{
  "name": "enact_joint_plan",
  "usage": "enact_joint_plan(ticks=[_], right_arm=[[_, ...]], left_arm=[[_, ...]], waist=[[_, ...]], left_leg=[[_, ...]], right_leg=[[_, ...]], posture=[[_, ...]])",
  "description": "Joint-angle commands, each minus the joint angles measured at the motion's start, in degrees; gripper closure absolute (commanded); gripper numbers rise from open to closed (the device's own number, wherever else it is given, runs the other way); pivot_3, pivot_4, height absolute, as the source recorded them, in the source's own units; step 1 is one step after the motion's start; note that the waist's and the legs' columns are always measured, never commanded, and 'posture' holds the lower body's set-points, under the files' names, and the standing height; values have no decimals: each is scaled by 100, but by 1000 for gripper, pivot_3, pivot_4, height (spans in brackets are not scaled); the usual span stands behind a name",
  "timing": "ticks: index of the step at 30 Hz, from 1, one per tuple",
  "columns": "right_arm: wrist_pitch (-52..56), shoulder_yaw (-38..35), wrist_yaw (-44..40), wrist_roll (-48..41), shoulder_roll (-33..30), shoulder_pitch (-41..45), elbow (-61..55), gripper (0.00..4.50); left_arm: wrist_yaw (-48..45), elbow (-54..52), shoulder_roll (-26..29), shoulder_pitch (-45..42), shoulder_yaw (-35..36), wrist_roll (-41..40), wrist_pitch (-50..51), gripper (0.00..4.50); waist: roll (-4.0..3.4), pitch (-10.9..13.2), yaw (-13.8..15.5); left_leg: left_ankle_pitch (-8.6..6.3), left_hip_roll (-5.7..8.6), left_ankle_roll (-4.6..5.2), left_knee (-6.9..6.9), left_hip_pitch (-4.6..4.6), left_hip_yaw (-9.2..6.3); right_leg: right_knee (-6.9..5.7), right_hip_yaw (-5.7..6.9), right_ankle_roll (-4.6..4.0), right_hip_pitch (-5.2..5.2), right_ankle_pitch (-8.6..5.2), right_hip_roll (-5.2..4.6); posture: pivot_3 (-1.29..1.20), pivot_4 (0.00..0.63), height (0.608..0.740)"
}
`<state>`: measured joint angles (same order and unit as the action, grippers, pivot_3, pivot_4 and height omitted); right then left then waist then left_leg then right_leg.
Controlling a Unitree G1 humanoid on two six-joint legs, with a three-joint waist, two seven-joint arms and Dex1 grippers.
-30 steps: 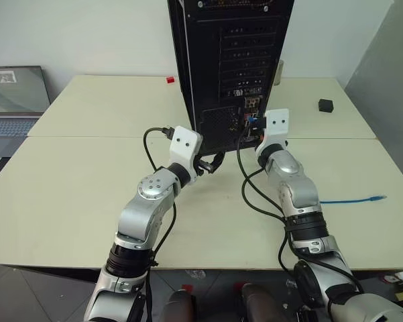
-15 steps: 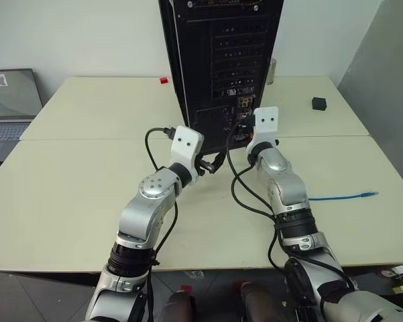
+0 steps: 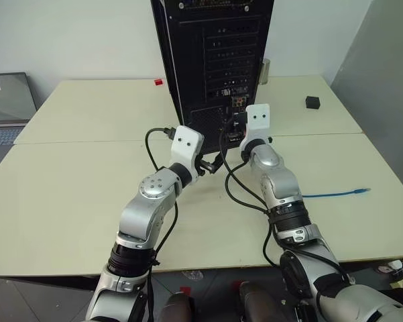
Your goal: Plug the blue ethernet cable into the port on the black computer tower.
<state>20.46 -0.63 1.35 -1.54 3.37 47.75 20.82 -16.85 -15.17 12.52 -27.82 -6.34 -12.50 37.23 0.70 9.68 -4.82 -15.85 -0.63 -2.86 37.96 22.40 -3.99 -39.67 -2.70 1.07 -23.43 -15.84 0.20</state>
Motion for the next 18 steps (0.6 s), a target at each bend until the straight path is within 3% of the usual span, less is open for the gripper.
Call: enact_joint_plan(ticks=[1,2,4,10,18], right_arm=[[-377,28,-267,-90,-74,165,-299,4158],[-349,30,-319,-94,-119,118,-351,3816],[-280,34,-439,-96,-229,5,-471,3668],[-72,45,-779,-145,-489,-375,-931,2380],[428,32,-1606,-407,-1242,-860,-1975,731]], left_arm=[[13,-210,9,-83,96,6,-19,304],[6,-204,15,-85,100,2,-16,302],[-14,-180,35,-96,116,-6,-15,302],[-102,-116,176,-109,147,19,-93,302],[-497,69,786,-251,-68,226,2,302]], waist=[[0,0,-1],[0,0,-1],[0,0,9],[0,0,90],[0,0,195]], left_leg=[[0,-1,0,0,0,1],[0,-1,0,0,0,1],[0,-1,0,0,1,0],[0,5,0,-1,17,-11],[0,9,0,0,19,-16]], right_leg=[[0,-1,0,0,0,0],[0,-2,0,0,0,1],[0,-1,0,0,0,1],[20,11,0,1,0,-8],[25,19,0,2,0,-13]], posture=[[0,150,740],[0,150,740],[0,150,740],[0,150,740],[0,150,740]])
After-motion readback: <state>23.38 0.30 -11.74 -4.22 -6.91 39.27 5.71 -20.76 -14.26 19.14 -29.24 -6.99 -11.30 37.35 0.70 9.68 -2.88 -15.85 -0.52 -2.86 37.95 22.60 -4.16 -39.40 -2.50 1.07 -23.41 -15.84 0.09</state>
